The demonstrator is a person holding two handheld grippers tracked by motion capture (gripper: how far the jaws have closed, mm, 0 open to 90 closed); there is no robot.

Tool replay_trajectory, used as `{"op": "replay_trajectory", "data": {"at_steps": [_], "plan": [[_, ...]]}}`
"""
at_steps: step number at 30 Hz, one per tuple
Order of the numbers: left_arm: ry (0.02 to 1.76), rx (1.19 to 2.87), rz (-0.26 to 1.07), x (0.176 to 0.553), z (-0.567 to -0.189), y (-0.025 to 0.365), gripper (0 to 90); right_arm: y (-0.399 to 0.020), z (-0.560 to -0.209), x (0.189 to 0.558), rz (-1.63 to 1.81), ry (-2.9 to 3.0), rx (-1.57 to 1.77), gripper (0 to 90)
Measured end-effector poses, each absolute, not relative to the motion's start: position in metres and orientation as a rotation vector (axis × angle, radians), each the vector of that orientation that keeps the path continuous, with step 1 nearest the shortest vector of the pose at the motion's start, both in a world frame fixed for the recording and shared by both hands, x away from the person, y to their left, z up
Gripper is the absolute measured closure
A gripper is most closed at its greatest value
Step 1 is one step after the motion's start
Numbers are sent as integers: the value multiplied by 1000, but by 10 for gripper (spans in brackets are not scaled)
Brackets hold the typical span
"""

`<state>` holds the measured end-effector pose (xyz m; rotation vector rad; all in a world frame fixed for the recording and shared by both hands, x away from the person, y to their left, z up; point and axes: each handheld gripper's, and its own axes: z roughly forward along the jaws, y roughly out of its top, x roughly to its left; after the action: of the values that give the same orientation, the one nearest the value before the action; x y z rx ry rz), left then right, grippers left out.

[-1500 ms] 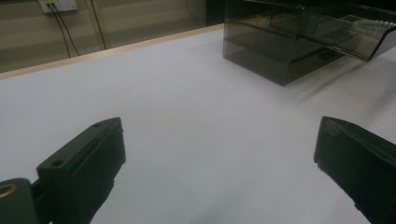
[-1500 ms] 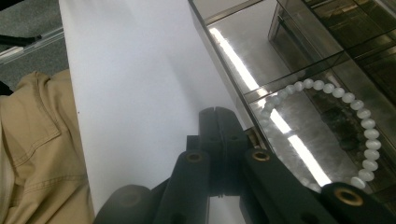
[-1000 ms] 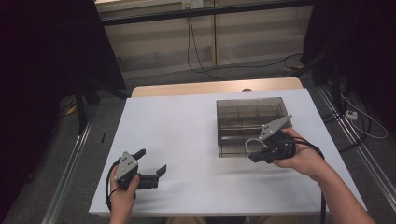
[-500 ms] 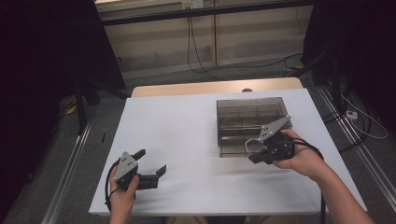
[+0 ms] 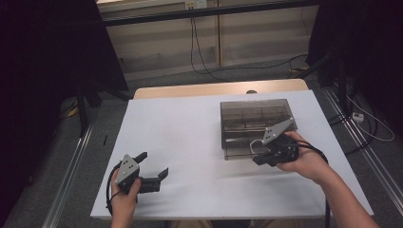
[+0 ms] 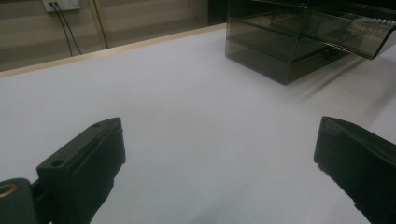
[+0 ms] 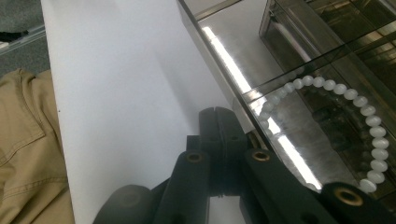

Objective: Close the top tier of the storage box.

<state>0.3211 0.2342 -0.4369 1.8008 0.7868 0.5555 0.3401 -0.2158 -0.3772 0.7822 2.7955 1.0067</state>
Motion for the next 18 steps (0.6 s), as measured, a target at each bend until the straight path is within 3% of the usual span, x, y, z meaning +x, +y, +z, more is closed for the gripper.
{"op": "replay_trajectory", "data": {"at_steps": [18], "plan": [[786,1803,555,322,-437,235,23,-207,-378,345,995,2798,747,900]]}}
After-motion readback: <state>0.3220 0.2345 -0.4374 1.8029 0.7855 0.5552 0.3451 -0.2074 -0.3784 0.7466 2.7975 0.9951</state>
